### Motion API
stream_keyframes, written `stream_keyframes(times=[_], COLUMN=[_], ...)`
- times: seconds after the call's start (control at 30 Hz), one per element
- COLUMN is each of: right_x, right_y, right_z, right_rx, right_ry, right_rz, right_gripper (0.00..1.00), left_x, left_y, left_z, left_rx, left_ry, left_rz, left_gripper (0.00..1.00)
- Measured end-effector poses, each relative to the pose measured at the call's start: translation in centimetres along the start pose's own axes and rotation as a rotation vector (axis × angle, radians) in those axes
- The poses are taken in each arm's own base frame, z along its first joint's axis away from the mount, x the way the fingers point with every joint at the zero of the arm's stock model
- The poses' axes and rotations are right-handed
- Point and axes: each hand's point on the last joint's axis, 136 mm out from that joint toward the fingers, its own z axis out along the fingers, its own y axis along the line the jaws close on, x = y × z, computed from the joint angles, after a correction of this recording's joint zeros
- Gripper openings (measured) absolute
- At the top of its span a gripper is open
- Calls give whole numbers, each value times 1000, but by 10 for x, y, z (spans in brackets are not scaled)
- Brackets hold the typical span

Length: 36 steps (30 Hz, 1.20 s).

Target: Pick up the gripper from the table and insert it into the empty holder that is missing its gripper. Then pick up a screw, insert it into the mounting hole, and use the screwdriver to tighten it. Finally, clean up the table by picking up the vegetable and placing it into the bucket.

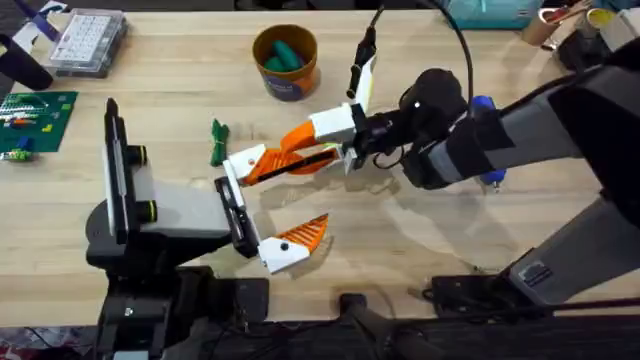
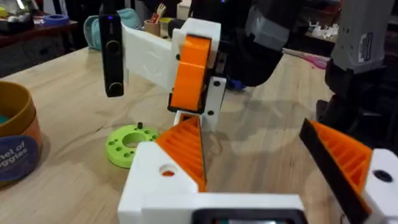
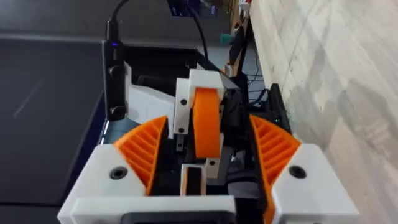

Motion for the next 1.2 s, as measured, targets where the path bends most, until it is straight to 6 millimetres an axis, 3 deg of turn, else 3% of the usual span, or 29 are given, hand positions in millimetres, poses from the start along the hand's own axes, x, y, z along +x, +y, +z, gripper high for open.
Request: stream_keyframes(times=[0.2, 0.23, 0.43, 0.63, 1.2], right_x=[0, 0, 2, 1, 1], right_y=[0, 0, 0, 1, 0], right_z=[0, 0, 0, 0, 0], right_rx=[0, 0, 0, 0, 1], right_ry=[0, 1, 11, 11, 7], right_rz=[5, 9, 16, 19, 25], right_gripper=[551, 403, 281, 24, 15], left_x=[0, 0, 0, 0, 0], left_y=[0, 0, 0, 0, 0], left_z=[0, 0, 0, 0, 0], left_rx=[0, 0, 0, 0, 0], left_ry=[0, 0, 0, 0, 0], left_rz=[0, 0, 0, -4, -4], left_gripper=[986, 988, 988, 988, 988])
